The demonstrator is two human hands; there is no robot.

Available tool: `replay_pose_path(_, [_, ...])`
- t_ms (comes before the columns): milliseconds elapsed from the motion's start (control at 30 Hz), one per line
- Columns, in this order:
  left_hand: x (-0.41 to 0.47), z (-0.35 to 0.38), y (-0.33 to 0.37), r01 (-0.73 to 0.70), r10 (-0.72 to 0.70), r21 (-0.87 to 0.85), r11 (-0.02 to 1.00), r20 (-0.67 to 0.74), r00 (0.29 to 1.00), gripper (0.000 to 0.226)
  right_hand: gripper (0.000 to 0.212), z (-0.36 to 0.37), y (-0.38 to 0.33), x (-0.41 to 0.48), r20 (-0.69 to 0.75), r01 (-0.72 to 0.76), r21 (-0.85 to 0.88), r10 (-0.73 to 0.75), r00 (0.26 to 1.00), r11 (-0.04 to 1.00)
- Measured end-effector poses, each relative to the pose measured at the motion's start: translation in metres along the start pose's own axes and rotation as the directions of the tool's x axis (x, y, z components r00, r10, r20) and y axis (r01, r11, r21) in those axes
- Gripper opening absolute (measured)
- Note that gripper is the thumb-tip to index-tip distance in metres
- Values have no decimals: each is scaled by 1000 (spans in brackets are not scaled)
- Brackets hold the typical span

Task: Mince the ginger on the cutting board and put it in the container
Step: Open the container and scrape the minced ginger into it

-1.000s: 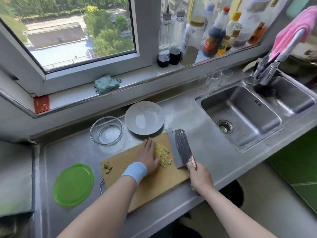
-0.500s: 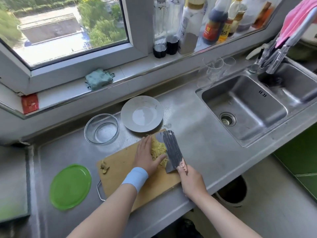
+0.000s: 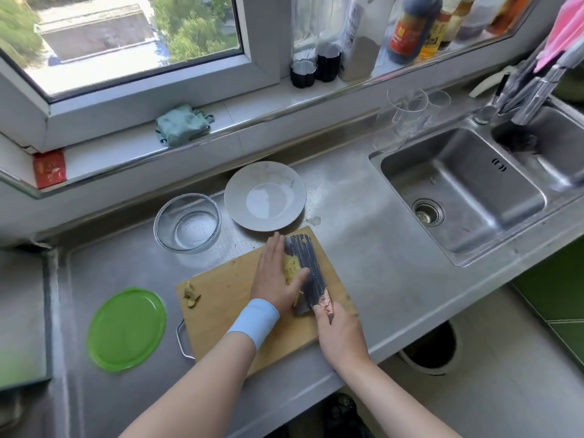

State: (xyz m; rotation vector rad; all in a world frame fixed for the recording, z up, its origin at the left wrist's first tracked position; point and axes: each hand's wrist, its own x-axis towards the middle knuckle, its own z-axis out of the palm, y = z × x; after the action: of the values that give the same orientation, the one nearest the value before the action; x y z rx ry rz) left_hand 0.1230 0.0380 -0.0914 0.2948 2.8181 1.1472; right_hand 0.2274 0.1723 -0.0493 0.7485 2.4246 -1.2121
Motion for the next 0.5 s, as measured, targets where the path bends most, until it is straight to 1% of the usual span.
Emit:
replay_pose_path(67, [-6, 7, 3, -34, 34, 11, 999, -24, 999, 93, 25, 8, -2, -2, 5, -1, 37, 0, 1000, 999])
replay_pose_path(200, [-9, 10, 3, -49, 47, -15, 999, -72, 996, 87, 26, 20, -7, -7, -1, -13, 85, 13, 1000, 996])
replay_pose_path(300, [-11, 7, -1, -73, 64, -67, 995, -135, 989, 75, 27, 27, -12, -14, 28, -25, 125, 22, 999, 992])
replay_pose_path(400, [-14, -8, -6, -114, 100, -71, 991, -182, 978, 64, 27, 31, -26, -25, 32, -19, 151, 15, 999, 988])
replay_pose_path(500, [-7, -41, -5, -154, 138, -56, 986, -219, 966, 59, 27, 33, -56, -35, 26, -15, 199, 10, 1000, 980])
